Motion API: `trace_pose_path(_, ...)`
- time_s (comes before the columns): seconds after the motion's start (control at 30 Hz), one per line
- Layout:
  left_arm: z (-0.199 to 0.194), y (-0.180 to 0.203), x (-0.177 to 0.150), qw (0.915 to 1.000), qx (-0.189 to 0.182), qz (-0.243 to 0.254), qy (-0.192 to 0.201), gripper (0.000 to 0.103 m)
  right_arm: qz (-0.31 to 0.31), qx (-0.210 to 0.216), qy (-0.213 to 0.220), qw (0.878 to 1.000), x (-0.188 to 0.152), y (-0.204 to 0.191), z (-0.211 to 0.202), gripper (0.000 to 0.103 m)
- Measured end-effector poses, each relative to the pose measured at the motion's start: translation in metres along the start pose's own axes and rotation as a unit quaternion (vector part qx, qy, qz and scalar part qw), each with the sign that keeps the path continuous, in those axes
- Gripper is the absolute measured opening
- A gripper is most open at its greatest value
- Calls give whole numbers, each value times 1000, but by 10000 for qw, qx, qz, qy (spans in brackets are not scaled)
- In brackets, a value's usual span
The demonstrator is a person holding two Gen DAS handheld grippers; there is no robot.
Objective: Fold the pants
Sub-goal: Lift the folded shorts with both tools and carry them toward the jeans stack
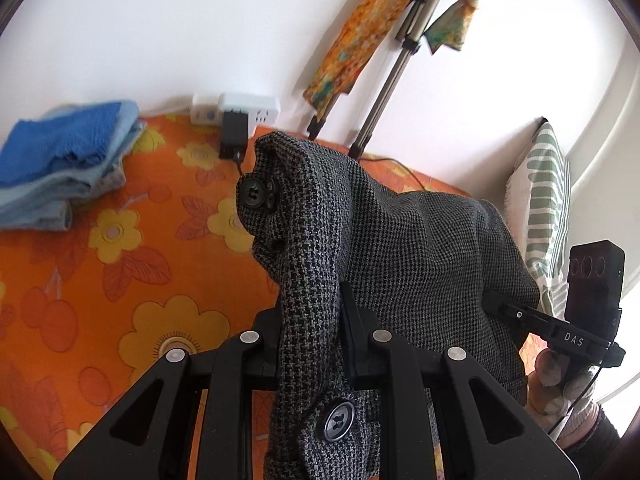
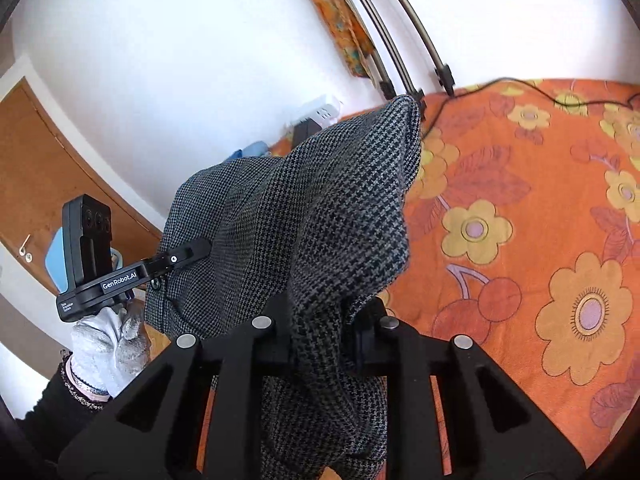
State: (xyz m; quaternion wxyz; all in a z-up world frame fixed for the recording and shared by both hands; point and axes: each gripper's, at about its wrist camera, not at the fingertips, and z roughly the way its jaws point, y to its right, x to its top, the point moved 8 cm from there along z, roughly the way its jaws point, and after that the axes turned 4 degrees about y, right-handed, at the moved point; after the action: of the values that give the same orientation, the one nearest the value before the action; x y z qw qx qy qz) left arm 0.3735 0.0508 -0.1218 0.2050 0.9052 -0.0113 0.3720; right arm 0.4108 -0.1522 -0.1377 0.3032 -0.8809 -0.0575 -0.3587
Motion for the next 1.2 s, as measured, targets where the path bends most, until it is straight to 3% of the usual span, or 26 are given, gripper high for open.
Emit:
trace_pose_path(0.4,-67,24,12,9950,302,594,738,19,-598,106,393,9974,8,-53,-40,19)
trace_pose_path(0.63,-94,18,15,9922,338,632,1015,19,-759,173,393,9962,10,-77,-40,19)
trace_pose_path(0.93,-118,-38,30,9914,418,221,1222,19,-1060,355,310,9933,32,-131,-8,19)
trace_pose_path(1.2,-144,-99,73,9862,692,20,1502,19,-1222,667,326,9897,70,-192,41,19)
